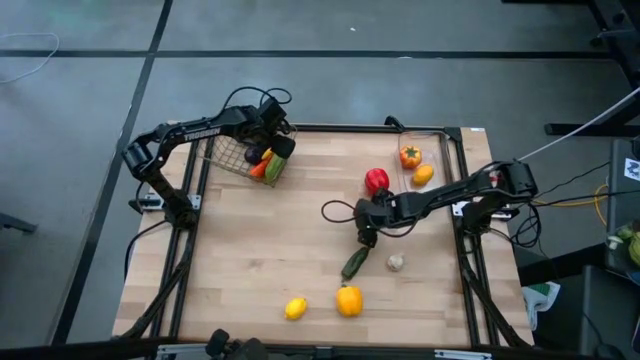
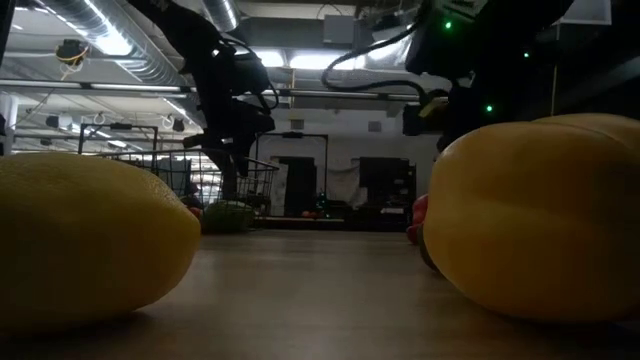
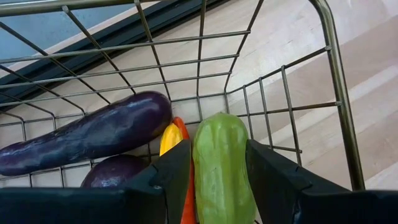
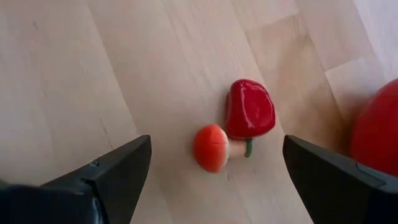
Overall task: Sort produce into baskets
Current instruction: Put the red mushroom into the silver wire basket
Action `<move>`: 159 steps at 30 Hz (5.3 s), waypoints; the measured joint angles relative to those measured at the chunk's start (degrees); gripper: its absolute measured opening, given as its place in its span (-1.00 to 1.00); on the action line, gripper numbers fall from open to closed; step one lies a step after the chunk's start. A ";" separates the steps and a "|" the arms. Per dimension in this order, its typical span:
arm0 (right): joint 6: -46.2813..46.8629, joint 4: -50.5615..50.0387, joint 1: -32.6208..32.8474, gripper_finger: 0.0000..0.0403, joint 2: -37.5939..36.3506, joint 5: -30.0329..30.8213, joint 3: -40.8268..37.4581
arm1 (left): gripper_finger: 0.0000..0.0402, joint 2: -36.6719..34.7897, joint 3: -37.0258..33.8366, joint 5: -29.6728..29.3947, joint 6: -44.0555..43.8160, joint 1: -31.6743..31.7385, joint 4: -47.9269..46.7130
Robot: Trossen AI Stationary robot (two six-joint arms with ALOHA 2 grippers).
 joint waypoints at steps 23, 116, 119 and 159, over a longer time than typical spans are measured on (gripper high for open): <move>0.03 -0.47 0.02 0.74 3.59 3.09 0.02 | -0.25 0.00 0.02 0.00 -0.30 0.00 0.03; -27.52 5.61 -4.46 0.18 3.53 -1.94 0.02 | -0.25 0.00 0.02 0.00 -1.09 0.00 0.22; -27.51 5.35 -5.83 0.17 3.55 -6.13 0.02 | -0.25 0.00 0.02 0.00 -1.08 -0.02 0.22; -35.00 16.14 -7.85 -0.55 3.60 -6.52 11.79 | -0.25 -12.48 7.72 0.31 3.39 -0.34 1.10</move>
